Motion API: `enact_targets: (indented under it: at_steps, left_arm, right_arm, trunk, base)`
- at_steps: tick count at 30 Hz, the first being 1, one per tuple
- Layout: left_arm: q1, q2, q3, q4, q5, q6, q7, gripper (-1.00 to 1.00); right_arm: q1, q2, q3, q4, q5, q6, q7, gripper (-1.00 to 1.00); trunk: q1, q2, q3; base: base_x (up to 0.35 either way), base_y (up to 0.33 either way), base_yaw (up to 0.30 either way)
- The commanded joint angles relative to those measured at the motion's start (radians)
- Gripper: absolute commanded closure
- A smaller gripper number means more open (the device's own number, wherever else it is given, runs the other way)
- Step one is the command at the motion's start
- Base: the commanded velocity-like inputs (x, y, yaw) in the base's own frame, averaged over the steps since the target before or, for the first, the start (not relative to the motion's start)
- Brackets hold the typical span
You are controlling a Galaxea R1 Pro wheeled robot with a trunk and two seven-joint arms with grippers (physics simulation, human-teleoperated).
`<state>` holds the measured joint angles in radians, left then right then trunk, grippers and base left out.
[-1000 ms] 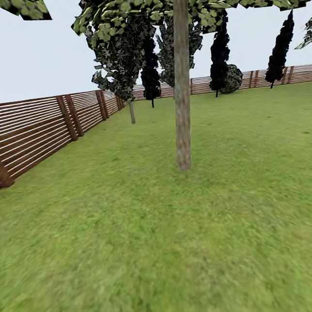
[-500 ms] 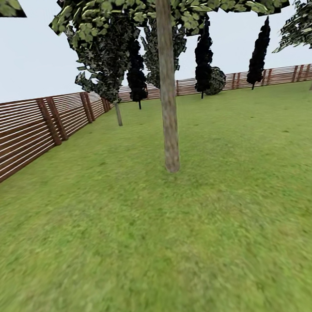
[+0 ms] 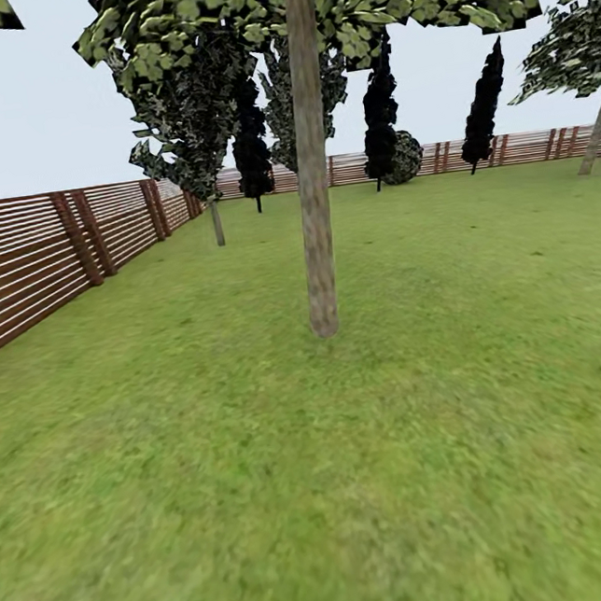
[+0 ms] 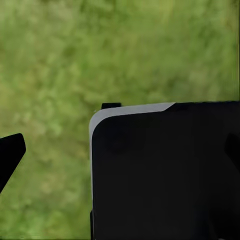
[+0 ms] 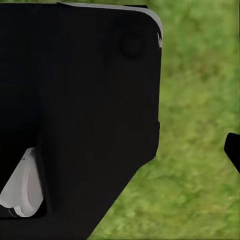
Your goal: Take the three Easter eggs out of the wicker basket on the lawn in the garden, then place them on the lawn next to a single tree (choose any tree) so that all three eggs are next to the same tree and none are left in the basket.
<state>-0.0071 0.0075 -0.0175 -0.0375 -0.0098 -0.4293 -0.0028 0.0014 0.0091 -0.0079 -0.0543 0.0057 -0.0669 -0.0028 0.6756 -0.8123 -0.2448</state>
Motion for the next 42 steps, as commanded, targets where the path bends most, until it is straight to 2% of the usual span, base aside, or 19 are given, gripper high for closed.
enact_targets:
  at_steps: [1, 14, 22, 42]
  left_arm:
    - [-0.001, 0.0, -0.002, 0.001, -0.001, -0.003, 0.0, -1.0]
    - [-0.001, 0.001, -0.004, 0.001, -0.001, -0.004, -0.004, -1.0]
    - [-0.001, 0.002, -0.007, 0.002, -0.001, -0.005, -0.045, -1.0]
    - [-0.001, 0.0, -0.005, 0.002, 0.0, -0.005, -0.049, -1.0]
  right_arm:
    - [0.0, 0.0, 0.0, -0.001, 0.001, -0.002, 0.0, -1.0]
    - [0.0, -0.001, 0.001, 0.0, 0.0, -0.002, 0.0, -1.0]
    - [0.0, -0.001, 0.001, 0.001, -0.001, -0.002, 0.0, -1.0]
    - [0.0, -0.001, -0.001, 0.001, -0.002, -0.002, 0.0, -1.0]
  trunk:
    - [0.001, -0.001, -0.001]
    - [0.001, -0.001, 0.006]
    - [0.001, -0.001, 0.009]
    - [0.001, -0.001, 0.013]
  base:
    - [0.289, 0.0, -0.237]
    - [0.326, 0.0, -0.265]
    - [0.33, 0.0, -0.275]
    - [0.337, 0.0, -0.255]
